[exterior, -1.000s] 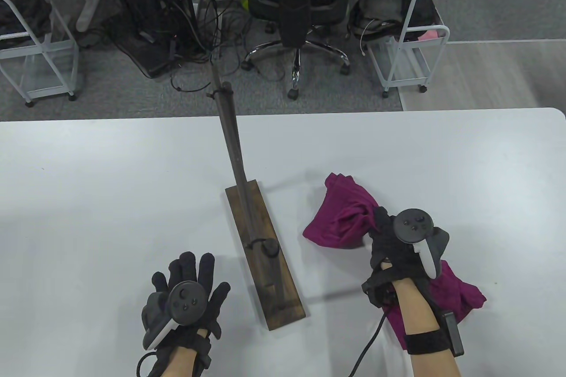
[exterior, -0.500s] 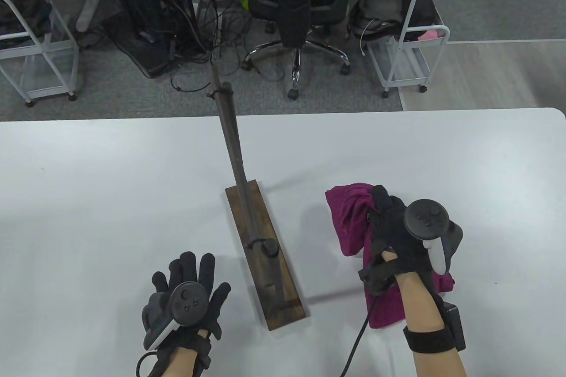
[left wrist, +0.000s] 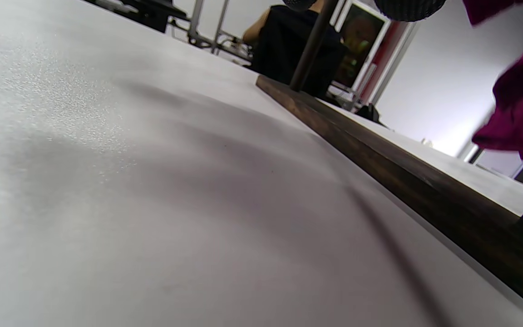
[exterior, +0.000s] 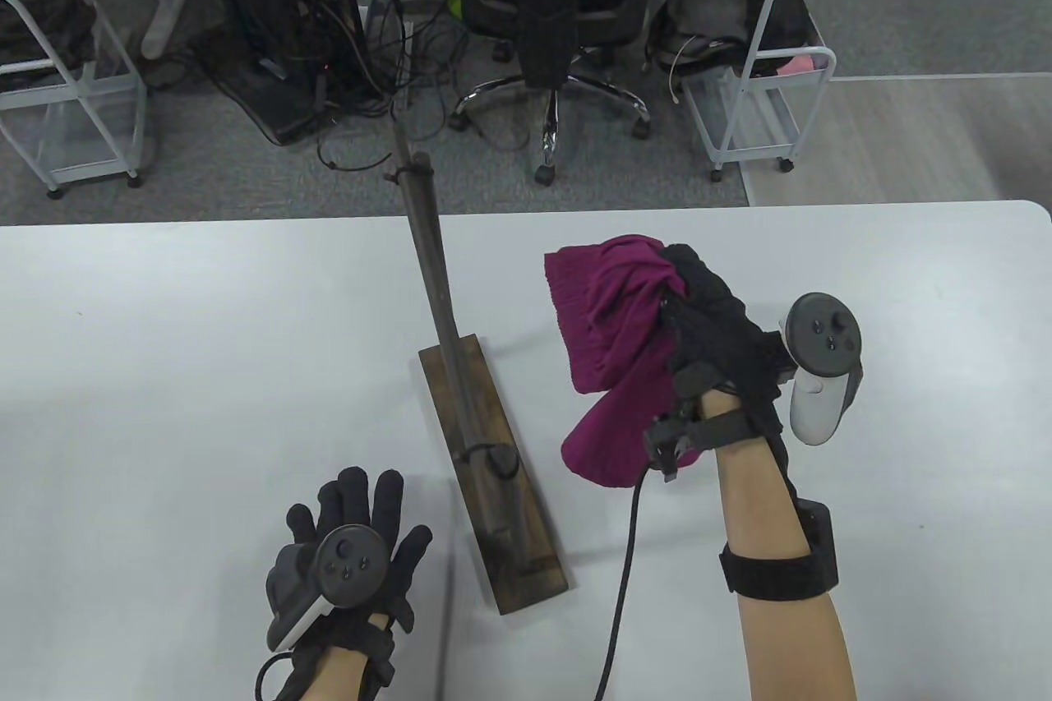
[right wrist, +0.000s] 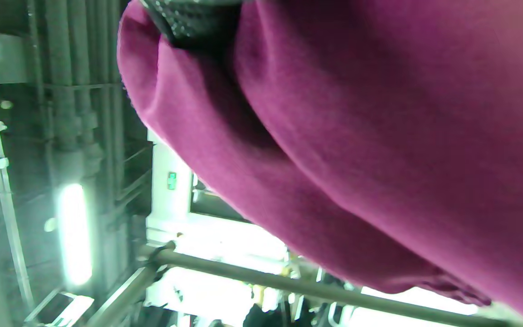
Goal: Hang shorts on desktop hanging rack
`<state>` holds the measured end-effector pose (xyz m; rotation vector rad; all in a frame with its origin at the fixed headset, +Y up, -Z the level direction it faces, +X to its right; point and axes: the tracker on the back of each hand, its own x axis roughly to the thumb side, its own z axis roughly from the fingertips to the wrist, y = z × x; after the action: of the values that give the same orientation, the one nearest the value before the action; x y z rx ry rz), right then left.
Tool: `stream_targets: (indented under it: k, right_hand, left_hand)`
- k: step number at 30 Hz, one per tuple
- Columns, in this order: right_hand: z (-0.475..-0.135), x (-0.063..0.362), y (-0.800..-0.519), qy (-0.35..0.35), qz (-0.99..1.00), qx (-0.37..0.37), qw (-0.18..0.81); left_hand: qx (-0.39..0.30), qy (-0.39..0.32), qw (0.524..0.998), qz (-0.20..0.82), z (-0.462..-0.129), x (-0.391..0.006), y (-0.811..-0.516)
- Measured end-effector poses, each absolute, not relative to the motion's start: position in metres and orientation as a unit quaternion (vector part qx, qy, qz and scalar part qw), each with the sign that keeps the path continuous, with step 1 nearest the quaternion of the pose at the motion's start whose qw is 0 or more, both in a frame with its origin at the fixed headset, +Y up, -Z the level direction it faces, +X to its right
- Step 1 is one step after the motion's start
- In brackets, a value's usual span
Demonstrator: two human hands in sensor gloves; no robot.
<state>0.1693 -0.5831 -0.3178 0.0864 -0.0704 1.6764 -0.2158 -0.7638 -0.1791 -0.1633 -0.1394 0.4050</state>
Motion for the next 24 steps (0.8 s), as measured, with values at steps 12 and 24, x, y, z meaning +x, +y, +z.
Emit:
stream_targets:
  k: [12,24]
  right_hand:
    - [-0.332,0.122,-0.486,-0.051,0.669,0.140,0.728]
    - [-0.333,0.092,-0.445,-0.014,0.618,0.219,0.755]
  left_hand:
    - [-0.083,-0.071,0.972,0.208,-0.179,-0.215,-0.764]
    - [-0.085,-0.074,0.970,0.215,-0.179,-0.214,-0.764]
